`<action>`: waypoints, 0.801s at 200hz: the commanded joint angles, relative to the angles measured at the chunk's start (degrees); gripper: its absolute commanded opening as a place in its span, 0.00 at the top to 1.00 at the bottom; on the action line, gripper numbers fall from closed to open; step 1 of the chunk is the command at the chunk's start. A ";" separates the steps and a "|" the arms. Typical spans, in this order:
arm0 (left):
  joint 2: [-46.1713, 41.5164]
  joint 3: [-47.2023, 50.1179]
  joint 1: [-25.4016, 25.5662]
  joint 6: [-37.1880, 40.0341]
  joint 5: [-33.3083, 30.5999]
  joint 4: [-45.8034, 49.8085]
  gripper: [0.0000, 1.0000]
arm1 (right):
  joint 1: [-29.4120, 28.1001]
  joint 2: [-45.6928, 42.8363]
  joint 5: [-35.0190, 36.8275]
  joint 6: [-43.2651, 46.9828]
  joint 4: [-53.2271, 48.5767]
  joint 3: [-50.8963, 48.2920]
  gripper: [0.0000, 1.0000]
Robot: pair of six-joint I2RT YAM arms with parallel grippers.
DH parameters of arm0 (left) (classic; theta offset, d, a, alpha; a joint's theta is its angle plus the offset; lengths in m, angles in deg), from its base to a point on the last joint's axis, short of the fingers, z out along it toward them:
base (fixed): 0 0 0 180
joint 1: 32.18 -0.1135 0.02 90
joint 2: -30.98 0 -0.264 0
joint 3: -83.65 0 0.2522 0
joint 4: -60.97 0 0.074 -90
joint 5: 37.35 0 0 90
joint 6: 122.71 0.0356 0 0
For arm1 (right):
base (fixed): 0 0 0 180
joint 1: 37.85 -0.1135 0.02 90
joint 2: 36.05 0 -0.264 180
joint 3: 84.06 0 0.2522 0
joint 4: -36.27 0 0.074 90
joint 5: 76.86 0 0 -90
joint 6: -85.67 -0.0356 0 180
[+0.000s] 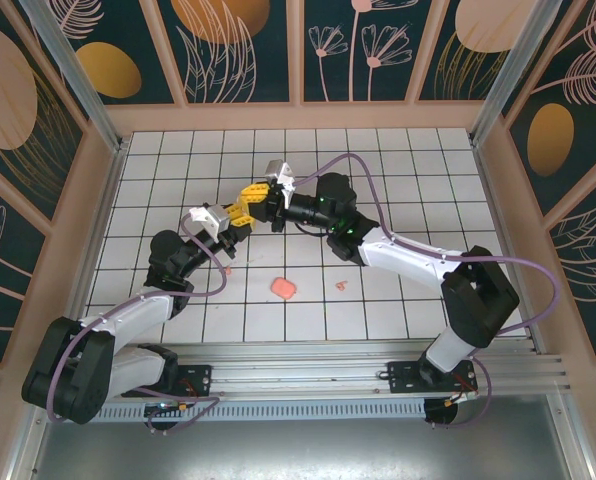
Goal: Insert the wireless bluetooth earbuds into the charging case
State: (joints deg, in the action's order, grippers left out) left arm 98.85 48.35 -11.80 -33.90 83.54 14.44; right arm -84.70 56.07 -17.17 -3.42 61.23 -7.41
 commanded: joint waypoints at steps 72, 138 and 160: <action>-1.34 -0.14 0.36 -1.53 -1.04 -3.60 0.98 | -1.67 1.73 6.33 1.46 3.66 -1.91 0.86; -1.78 -0.34 0.37 -1.85 -2.97 -4.28 0.98 | -3.50 0.43 11.79 4.78 1.33 -3.73 0.86; -1.96 -0.33 0.35 -2.07 -3.71 -4.61 0.98 | -4.35 0.33 13.38 5.06 1.01 -4.39 0.86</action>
State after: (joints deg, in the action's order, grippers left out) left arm 98.72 48.65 -11.80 -34.73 81.44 14.99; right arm -87.67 57.12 -6.70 -0.17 64.31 -9.37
